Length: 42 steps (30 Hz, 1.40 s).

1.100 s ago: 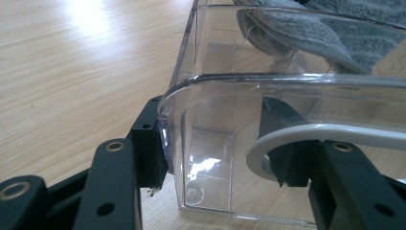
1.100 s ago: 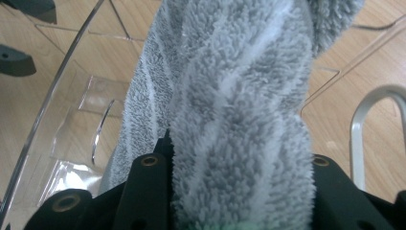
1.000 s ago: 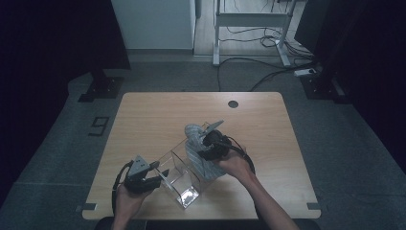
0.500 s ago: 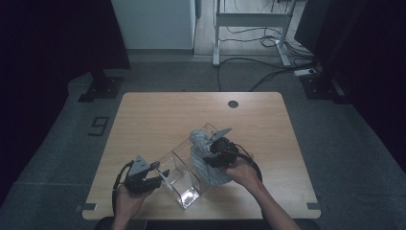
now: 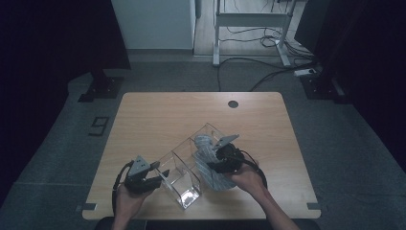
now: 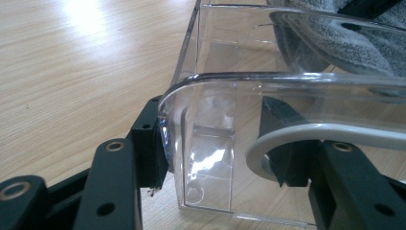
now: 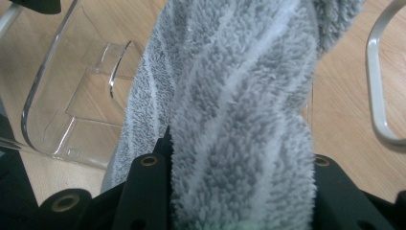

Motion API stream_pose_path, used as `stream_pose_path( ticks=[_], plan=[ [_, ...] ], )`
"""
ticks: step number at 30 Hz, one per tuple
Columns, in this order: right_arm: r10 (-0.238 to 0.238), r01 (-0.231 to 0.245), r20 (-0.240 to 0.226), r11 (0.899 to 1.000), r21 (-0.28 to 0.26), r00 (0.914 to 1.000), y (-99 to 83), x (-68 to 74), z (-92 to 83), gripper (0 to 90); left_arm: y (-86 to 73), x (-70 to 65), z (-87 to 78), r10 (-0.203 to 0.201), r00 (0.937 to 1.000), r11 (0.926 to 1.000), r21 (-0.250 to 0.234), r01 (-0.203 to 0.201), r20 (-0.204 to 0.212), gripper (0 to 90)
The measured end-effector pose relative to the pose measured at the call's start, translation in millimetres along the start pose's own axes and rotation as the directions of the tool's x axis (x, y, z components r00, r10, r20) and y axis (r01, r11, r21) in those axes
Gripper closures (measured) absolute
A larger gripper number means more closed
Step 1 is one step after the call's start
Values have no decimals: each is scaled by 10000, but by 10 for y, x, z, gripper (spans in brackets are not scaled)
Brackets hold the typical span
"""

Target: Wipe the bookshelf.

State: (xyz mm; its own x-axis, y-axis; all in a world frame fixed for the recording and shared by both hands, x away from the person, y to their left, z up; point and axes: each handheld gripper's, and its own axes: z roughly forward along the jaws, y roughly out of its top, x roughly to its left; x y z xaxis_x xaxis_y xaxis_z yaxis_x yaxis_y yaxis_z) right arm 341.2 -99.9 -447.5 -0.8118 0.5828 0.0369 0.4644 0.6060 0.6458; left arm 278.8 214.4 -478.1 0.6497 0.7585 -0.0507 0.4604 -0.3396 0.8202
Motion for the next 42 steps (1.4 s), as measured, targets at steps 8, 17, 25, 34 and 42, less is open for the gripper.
stream_pose_path(
  ticks=[8, 17, 25, 34, 42],
  plan=[
    [63, -63, -7, 10000, -9, 10000, -115, 15, -1, 619, 1, 2, -1, 2, 10000, 10000, 15, -2, 18, 464],
    [191, -192, -91, 9998, -52, 9998, -247, 14, 38, 629, 0, 1, 0, -3, 10000, 10000, 4, 3, 12, 464],
    [201, -201, 34, 9998, 45, 9998, -329, 9, 108, 632, 4, -11, 5, -1, 10000, 10000, 3, 1, -59, 464],
    [214, -221, 294, 9995, 219, 9993, -360, -45, 244, 632, 14, -25, 23, -155, 9998, 9999, -9, 155, -133, 460],
    [344, -363, 407, 9981, 490, 9986, -425, -130, 414, 630, 17, -32, 44, -281, 9995, 9996, -97, 279, -149, 453]
  ],
)
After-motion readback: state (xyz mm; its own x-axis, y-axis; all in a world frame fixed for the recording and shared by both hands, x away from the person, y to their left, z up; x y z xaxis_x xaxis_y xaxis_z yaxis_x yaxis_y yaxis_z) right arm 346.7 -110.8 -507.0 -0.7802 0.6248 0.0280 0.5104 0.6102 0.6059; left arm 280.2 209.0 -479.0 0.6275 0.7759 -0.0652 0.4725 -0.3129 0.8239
